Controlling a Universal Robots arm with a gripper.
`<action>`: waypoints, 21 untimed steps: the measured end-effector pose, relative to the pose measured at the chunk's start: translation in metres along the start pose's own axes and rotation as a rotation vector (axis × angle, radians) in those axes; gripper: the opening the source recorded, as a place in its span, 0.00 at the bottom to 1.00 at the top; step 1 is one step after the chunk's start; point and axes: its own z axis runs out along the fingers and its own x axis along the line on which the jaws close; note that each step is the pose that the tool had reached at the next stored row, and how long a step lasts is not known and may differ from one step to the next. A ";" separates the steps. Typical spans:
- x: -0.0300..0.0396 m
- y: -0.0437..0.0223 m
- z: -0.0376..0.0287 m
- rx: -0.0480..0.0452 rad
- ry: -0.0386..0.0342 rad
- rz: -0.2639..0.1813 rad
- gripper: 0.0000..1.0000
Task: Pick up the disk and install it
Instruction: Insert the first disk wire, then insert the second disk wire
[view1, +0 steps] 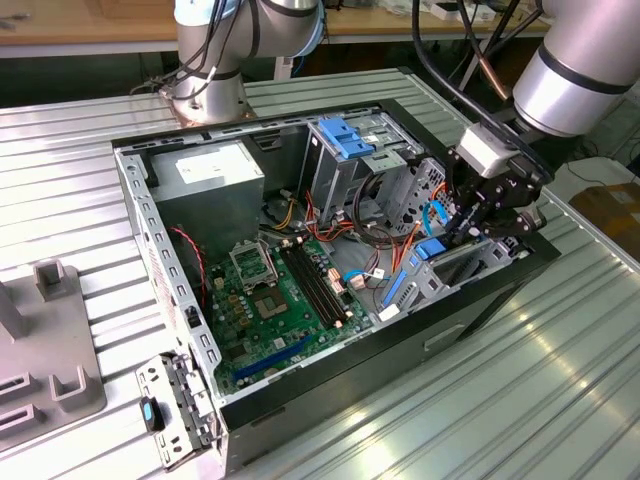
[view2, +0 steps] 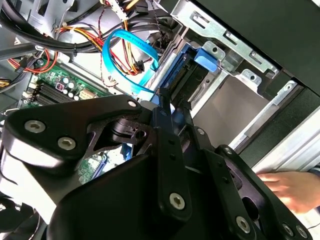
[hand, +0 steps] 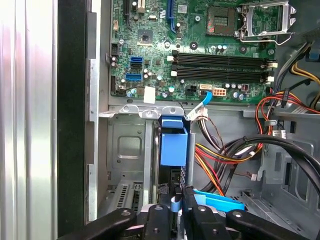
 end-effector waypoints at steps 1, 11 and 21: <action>-0.0005 -0.0001 -0.0014 0.0001 -0.0004 0.000 0.24; -0.0120 -0.0017 -0.0223 0.0012 -0.0119 0.001 0.24; -0.0121 -0.0019 -0.0264 0.0012 -0.0121 0.001 0.24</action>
